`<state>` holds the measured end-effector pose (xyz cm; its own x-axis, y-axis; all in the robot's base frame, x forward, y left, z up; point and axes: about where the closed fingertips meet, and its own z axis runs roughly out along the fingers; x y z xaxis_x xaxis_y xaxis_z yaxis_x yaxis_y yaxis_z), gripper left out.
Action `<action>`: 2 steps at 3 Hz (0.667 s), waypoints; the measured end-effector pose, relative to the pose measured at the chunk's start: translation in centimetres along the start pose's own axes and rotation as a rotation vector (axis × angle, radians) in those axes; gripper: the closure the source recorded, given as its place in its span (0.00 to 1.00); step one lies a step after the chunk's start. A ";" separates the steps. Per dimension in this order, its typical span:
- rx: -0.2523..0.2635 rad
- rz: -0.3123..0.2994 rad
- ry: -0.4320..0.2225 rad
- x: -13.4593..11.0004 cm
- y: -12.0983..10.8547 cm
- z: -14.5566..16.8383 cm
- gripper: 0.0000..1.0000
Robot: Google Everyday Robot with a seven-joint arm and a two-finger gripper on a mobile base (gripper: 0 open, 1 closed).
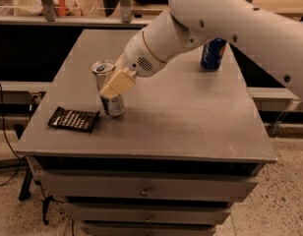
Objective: Move redbull can near rxbar chocolate
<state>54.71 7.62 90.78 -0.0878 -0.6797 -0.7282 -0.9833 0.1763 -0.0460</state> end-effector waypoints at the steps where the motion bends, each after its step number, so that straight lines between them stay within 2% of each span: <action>1: -0.002 0.002 -0.017 0.0 0.0 0.5 0.82; 2: 0.000 0.004 -0.031 0.0 -0.1 0.8 0.59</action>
Offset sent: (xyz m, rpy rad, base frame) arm 0.0057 0.0028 -0.0096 0.0494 -0.0038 -0.0142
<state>54.92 8.14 90.22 -0.0872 -0.6568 -0.7490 -0.9828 0.1795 -0.0429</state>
